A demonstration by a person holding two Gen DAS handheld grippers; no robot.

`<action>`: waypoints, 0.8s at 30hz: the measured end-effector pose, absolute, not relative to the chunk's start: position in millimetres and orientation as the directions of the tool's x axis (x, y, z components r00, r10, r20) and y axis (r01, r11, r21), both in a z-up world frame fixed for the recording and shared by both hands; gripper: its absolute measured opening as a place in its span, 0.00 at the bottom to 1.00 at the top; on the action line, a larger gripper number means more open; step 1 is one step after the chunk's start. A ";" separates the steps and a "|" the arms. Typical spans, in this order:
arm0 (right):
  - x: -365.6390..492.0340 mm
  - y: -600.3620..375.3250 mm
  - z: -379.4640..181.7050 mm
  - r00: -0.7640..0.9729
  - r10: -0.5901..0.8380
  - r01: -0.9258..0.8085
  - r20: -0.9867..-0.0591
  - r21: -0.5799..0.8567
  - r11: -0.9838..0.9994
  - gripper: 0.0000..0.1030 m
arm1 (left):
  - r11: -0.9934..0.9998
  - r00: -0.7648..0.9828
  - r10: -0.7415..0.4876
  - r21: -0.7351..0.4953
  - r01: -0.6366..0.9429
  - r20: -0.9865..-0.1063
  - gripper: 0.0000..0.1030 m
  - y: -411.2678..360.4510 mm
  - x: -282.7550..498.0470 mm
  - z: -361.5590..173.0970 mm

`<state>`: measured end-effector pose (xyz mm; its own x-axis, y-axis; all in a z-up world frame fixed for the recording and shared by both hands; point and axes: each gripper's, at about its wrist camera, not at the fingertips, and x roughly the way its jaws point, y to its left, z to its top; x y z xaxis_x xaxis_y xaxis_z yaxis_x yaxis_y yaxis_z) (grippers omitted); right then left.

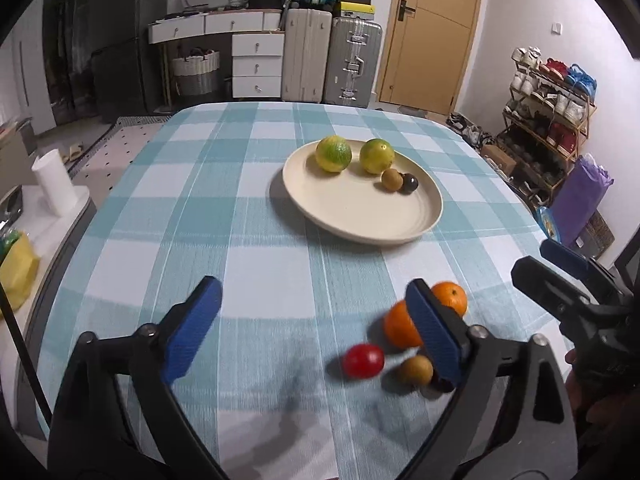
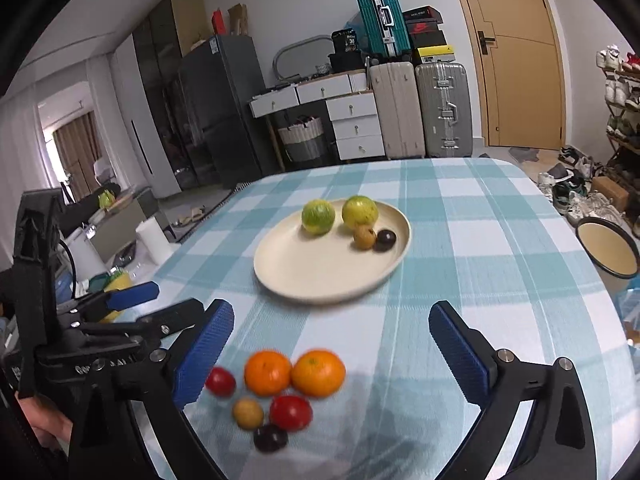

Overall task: Organize fruits
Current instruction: 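Move both grippers back toward the remaining fruits and approach the plum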

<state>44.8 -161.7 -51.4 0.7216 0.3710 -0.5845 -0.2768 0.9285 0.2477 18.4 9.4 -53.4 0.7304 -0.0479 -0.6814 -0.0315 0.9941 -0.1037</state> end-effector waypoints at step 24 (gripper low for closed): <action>-25.8 -162.9 -85.2 0.651 0.418 -0.267 -0.633 0.325 0.907 0.98 | 0.986 0.701 -0.121 -0.166 0.005 -0.703 0.99 3.4 -40.2 -103.9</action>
